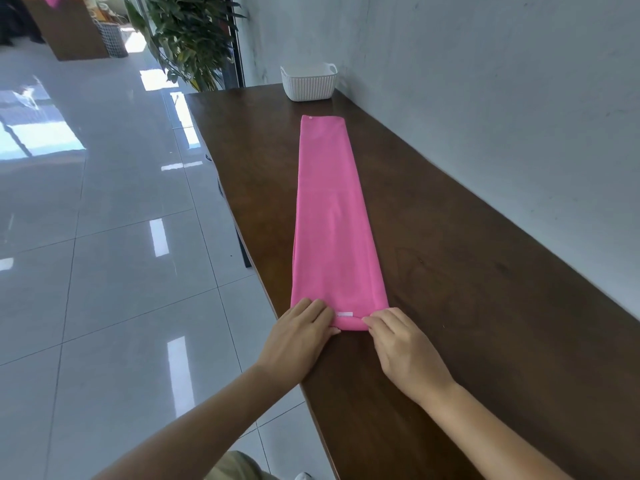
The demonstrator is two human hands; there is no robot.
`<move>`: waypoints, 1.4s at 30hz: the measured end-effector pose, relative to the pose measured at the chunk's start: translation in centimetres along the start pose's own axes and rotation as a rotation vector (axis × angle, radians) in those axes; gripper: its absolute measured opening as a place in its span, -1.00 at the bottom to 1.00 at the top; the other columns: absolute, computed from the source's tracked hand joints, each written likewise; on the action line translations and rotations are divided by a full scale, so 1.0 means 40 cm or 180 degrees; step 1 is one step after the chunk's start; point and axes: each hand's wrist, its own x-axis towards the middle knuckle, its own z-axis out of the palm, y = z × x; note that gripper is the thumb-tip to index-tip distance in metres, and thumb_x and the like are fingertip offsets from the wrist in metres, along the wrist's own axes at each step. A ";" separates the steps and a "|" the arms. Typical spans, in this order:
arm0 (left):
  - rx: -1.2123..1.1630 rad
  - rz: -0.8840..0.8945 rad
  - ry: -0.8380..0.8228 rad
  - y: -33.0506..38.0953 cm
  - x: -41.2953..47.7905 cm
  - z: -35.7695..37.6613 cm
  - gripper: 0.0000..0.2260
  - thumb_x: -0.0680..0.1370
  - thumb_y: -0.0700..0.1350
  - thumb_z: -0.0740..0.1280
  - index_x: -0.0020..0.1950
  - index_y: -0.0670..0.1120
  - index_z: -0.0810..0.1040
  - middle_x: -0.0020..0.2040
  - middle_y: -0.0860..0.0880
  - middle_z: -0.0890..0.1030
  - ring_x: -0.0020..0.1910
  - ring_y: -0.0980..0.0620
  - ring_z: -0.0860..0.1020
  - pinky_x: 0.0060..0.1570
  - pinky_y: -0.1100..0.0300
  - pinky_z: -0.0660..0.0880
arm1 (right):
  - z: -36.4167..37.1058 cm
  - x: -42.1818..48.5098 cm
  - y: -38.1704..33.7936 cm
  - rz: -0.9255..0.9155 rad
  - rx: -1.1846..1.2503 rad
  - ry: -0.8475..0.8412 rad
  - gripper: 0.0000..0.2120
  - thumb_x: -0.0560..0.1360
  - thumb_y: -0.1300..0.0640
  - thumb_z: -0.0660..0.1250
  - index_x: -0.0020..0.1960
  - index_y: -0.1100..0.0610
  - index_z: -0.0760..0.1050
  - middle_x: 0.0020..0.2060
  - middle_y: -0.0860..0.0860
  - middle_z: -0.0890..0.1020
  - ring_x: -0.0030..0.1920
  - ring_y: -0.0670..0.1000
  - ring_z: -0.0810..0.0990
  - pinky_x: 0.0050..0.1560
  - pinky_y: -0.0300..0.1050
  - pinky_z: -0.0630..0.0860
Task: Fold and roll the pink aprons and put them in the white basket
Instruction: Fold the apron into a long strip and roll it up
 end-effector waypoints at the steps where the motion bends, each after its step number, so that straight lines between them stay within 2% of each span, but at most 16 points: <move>1: -0.0043 -0.0076 -0.0027 -0.001 0.006 -0.002 -0.67 0.71 0.10 0.10 -0.04 -0.05 0.54 -0.09 0.04 0.54 -0.15 0.04 0.50 -0.16 0.12 0.54 | 0.000 0.009 0.000 0.0154 0.0133 -0.0034 -0.76 0.57 0.20 0.38 0.23 0.13 0.61 0.08 -0.02 0.64 0.14 -0.06 0.59 0.23 -0.16 0.58; 5: -0.0267 -0.0454 -0.0251 -0.011 0.033 -0.001 -0.70 0.69 0.10 0.14 -0.06 -0.05 0.53 -0.11 0.04 0.55 -0.15 0.05 0.50 -0.11 0.12 0.56 | -0.011 0.043 -0.013 0.1078 0.0728 -0.0156 -0.88 0.64 0.11 0.28 0.16 -0.01 0.53 0.04 -0.14 0.54 0.07 -0.13 0.51 0.11 -0.27 0.53; 8: -0.0394 -0.0752 -0.0442 -0.016 0.059 -0.007 -0.69 0.66 0.14 0.20 -0.06 -0.05 0.54 -0.10 0.04 0.57 -0.10 0.05 0.50 -0.01 0.10 0.53 | -0.016 0.068 -0.019 0.1725 0.1107 -0.0139 -0.93 0.63 0.04 0.31 0.06 -0.07 0.42 -0.02 -0.18 0.50 0.00 -0.14 0.52 -0.09 -0.38 0.48; 10: -0.0270 -0.0905 -0.0434 -0.022 0.066 -0.011 -0.67 0.64 0.19 0.23 -0.07 -0.03 0.55 -0.12 0.05 0.58 -0.08 0.07 0.47 0.02 0.14 0.50 | -0.015 0.079 -0.020 0.1937 0.1176 -0.0027 -0.91 0.60 0.02 0.35 0.01 -0.06 0.43 -0.05 -0.20 0.50 -0.05 -0.16 0.55 -0.18 -0.45 0.42; 12: -0.0023 -0.0993 -0.0311 -0.028 0.067 -0.014 -0.64 0.61 0.25 0.26 -0.13 -0.01 0.57 -0.18 0.08 0.59 -0.12 0.06 0.43 -0.03 0.16 0.45 | -0.010 0.085 -0.018 0.2016 0.1034 0.0062 -0.89 0.58 -0.01 0.39 -0.04 -0.06 0.46 -0.07 -0.19 0.52 -0.06 -0.14 0.53 -0.16 -0.44 0.40; 14: 0.0223 -0.0987 -0.0104 -0.029 0.067 -0.014 -0.64 0.58 0.26 0.31 -0.19 -0.01 0.56 -0.26 0.09 0.58 -0.16 0.05 0.39 -0.07 0.13 0.43 | -0.005 0.087 -0.016 0.1948 0.0659 0.0173 -0.87 0.55 -0.02 0.42 -0.06 -0.04 0.49 -0.09 -0.16 0.53 -0.06 -0.12 0.49 -0.11 -0.36 0.42; 16: 0.0358 -0.0896 0.0108 -0.023 0.069 -0.010 -0.67 0.56 0.21 0.37 -0.21 -0.01 0.53 -0.28 0.09 0.55 -0.17 0.04 0.39 -0.10 0.11 0.44 | -0.001 0.089 -0.013 0.1617 0.0143 0.0331 -0.88 0.52 0.00 0.45 -0.08 0.01 0.55 -0.10 -0.11 0.55 -0.06 -0.10 0.47 -0.07 -0.27 0.48; 19: 0.0334 -0.0505 0.0314 -0.005 0.072 -0.001 -0.78 0.56 0.03 0.43 -0.16 -0.05 0.50 -0.23 0.03 0.54 -0.20 0.03 0.43 -0.18 0.11 0.51 | 0.013 0.089 -0.018 0.0942 -0.0401 0.0414 -0.93 0.51 0.12 0.48 -0.05 0.09 0.61 -0.11 -0.04 0.61 -0.10 -0.05 0.49 -0.05 -0.17 0.53; 21: 0.0215 -0.0317 0.0390 0.002 0.066 0.007 -0.84 0.59 -0.08 0.41 -0.13 -0.08 0.50 -0.19 0.01 0.53 -0.23 0.03 0.44 -0.24 0.09 0.53 | 0.019 0.080 -0.025 0.0744 -0.0469 0.0393 -0.93 0.50 0.19 0.48 -0.03 0.11 0.63 -0.12 -0.02 0.63 -0.11 -0.03 0.53 -0.02 -0.13 0.54; 25: 0.0148 -0.0109 0.0319 -0.013 0.032 0.024 -0.93 0.63 -0.13 0.37 -0.01 -0.12 0.57 -0.07 -0.03 0.55 -0.14 0.00 0.50 -0.16 0.08 0.57 | 0.029 0.039 -0.027 0.0539 -0.0565 0.0365 -0.80 0.47 0.21 0.50 0.09 0.15 0.65 -0.02 0.03 0.66 0.00 0.01 0.61 0.10 -0.09 0.61; 27: 0.0238 0.0031 0.0244 -0.027 0.012 0.029 -0.88 0.61 -0.13 0.39 0.11 -0.13 0.61 0.02 -0.07 0.56 -0.03 -0.04 0.52 -0.08 0.07 0.59 | 0.034 0.024 -0.026 0.0459 -0.0645 0.0279 -0.71 0.45 0.21 0.52 0.17 0.16 0.64 0.06 0.04 0.63 0.08 0.02 0.59 0.16 -0.08 0.60; 29: 0.0239 0.0020 0.0254 -0.035 0.003 0.028 -0.82 0.61 -0.12 0.40 0.19 -0.12 0.62 0.08 -0.08 0.56 0.04 -0.06 0.52 -0.03 0.05 0.61 | 0.036 0.021 -0.025 0.0430 -0.0693 0.0222 -0.66 0.44 0.19 0.54 0.20 0.16 0.63 0.10 0.04 0.62 0.12 0.02 0.58 0.18 -0.08 0.59; 31: 0.0223 0.0002 0.0279 -0.034 0.006 0.023 -0.80 0.65 -0.06 0.32 0.20 -0.11 0.63 0.10 -0.08 0.55 0.08 -0.05 0.49 0.01 0.05 0.61 | 0.035 0.029 -0.021 0.0401 -0.0667 0.0201 -0.65 0.43 0.19 0.56 0.20 0.15 0.64 0.10 0.04 0.63 0.13 0.03 0.58 0.18 -0.07 0.60; 34: 0.0177 -0.0098 0.0184 -0.030 0.020 0.011 -0.67 0.65 0.06 0.19 0.17 -0.10 0.65 0.12 -0.06 0.53 0.10 -0.04 0.47 0.07 0.05 0.59 | 0.034 0.048 -0.011 0.0431 -0.0503 0.0197 -0.73 0.47 0.18 0.51 0.16 0.13 0.63 0.08 0.01 0.63 0.12 0.01 0.59 0.19 -0.08 0.59; 39: 0.0067 -0.0225 -0.0005 -0.038 0.033 0.000 -0.68 0.68 0.06 0.14 0.14 -0.07 0.63 0.05 0.00 0.52 0.04 -0.01 0.47 0.02 0.07 0.59 | 0.037 0.084 -0.017 0.0883 -0.0170 0.0129 -0.89 0.57 0.19 0.38 0.09 0.07 0.60 0.05 -0.06 0.61 0.09 -0.06 0.55 0.17 -0.21 0.47; 42: -0.0071 -0.0434 -0.0230 -0.048 0.041 -0.001 -0.64 0.70 0.12 0.07 0.13 -0.03 0.58 0.07 0.04 0.55 0.03 0.04 0.49 0.04 0.07 0.57 | 0.024 0.103 -0.026 0.1057 -0.0089 0.0014 -0.93 0.62 0.18 0.31 0.06 0.05 0.55 0.04 -0.09 0.58 0.05 -0.10 0.49 0.14 -0.25 0.39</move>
